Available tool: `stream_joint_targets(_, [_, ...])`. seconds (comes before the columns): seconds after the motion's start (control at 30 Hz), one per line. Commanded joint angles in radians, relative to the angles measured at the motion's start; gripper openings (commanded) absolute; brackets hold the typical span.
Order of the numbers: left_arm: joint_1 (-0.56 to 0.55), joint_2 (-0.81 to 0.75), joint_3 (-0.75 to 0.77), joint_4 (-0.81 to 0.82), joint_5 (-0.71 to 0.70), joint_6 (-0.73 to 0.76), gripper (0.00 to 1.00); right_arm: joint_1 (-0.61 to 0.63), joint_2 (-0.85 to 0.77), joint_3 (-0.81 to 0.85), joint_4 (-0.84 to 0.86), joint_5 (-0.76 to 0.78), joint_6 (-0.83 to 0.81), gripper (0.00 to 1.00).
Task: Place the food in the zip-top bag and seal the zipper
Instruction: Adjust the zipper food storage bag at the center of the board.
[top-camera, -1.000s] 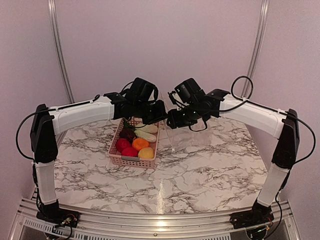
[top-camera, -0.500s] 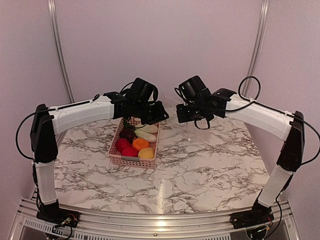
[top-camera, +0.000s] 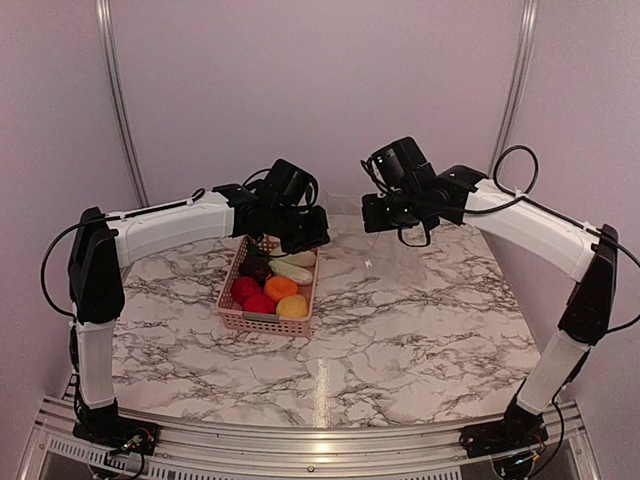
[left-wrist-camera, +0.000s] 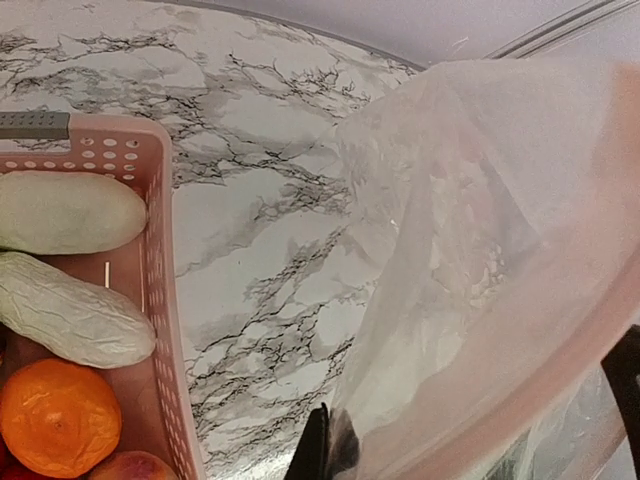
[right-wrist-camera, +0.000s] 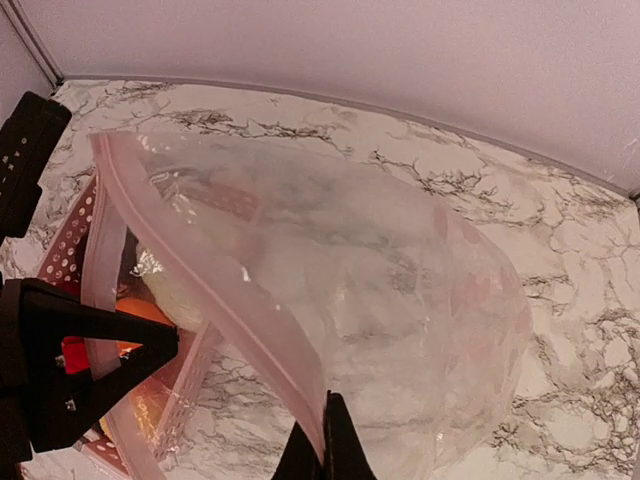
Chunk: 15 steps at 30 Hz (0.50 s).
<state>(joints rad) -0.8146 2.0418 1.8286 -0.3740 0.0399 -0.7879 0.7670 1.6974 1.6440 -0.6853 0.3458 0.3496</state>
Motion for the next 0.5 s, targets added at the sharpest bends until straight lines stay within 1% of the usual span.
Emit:
stream_joint_targets(0.0, [0.011,0.012,0.000,-0.058,-0.035,0.005,0.00,-0.092,-0.075,0.043,-0.070,0.060,0.013,0.00])
stream_joint_targets(0.07, [0.011,0.015,-0.002,-0.037,-0.013,0.009,0.00,-0.098,-0.085,0.041,-0.071,0.075,-0.017,0.00])
stream_joint_targets(0.1, [0.011,0.015,-0.004,-0.015,0.011,0.013,0.02,-0.097,-0.084,0.042,-0.075,0.077,-0.025,0.00])
stream_joint_targets(0.17, [0.009,0.015,-0.009,0.037,0.063,0.028,0.09,-0.097,-0.074,0.039,-0.077,0.065,-0.029,0.00])
stream_joint_targets(0.2, [0.009,0.015,-0.008,0.059,0.084,0.037,0.16,-0.097,-0.070,0.032,-0.075,0.048,-0.026,0.00])
stream_joint_targets(0.27, [0.009,0.011,0.000,0.086,0.108,0.055,0.37,-0.097,-0.062,0.021,-0.067,0.028,-0.018,0.00])
stream_joint_targets(0.3, [0.009,0.005,0.005,0.096,0.116,0.069,0.44,-0.097,-0.060,0.016,-0.061,0.023,-0.012,0.00])
stream_joint_targets(0.4, [0.009,-0.032,0.001,0.128,0.144,0.132,0.59,-0.098,-0.052,0.008,-0.053,0.028,-0.011,0.00])
stream_joint_targets(0.47, [0.011,-0.067,-0.012,0.132,0.149,0.177,0.64,-0.109,-0.043,0.010,-0.052,0.030,-0.027,0.00])
